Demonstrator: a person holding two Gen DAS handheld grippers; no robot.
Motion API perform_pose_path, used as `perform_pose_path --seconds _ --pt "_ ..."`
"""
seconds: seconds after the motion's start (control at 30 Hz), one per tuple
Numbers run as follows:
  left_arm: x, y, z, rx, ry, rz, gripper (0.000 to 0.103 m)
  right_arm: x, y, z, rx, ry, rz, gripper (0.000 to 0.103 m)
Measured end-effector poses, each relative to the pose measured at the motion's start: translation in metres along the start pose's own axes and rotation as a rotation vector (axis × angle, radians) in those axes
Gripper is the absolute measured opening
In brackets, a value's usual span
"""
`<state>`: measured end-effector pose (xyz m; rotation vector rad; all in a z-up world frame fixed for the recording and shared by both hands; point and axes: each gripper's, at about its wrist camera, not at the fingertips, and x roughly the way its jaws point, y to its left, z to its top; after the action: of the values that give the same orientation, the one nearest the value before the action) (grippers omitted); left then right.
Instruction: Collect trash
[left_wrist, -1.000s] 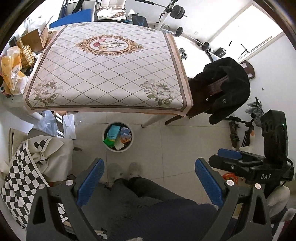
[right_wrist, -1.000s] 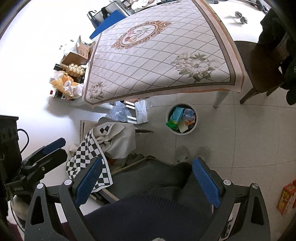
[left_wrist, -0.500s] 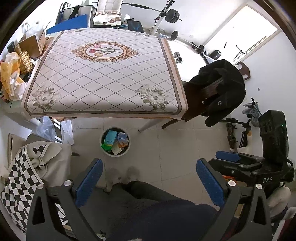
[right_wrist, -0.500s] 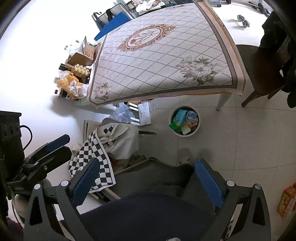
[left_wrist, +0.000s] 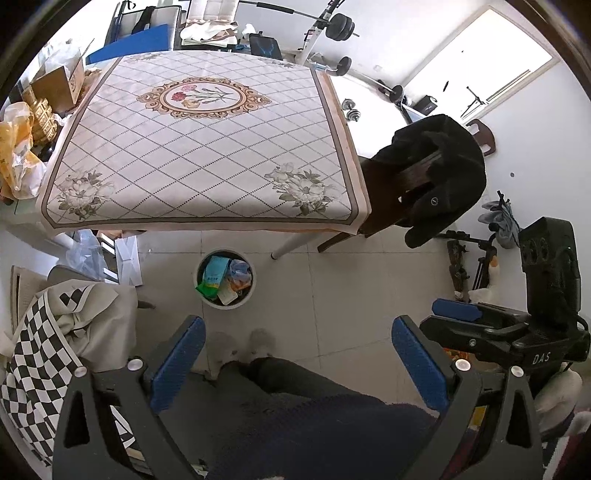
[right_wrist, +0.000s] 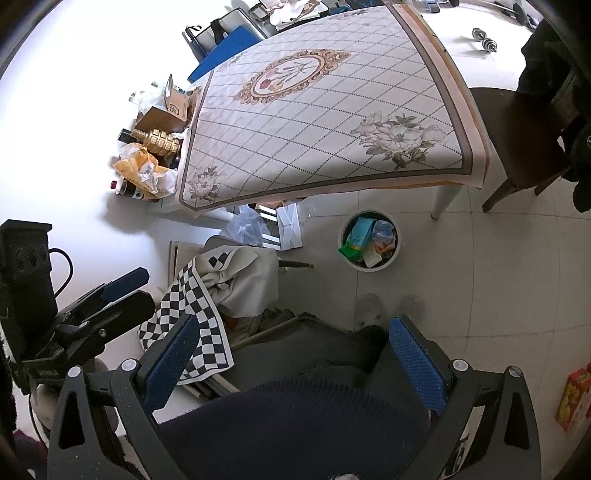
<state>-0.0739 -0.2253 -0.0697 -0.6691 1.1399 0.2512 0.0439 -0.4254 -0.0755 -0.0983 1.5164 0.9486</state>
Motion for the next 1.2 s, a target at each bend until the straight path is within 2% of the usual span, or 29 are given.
perform_pose_path --seconds 1.2 --pt "0.0012 0.0048 0.0057 -0.018 0.011 -0.007 0.103 0.0035 0.0067 -0.0066 0.023 0.008 -0.003 0.103"
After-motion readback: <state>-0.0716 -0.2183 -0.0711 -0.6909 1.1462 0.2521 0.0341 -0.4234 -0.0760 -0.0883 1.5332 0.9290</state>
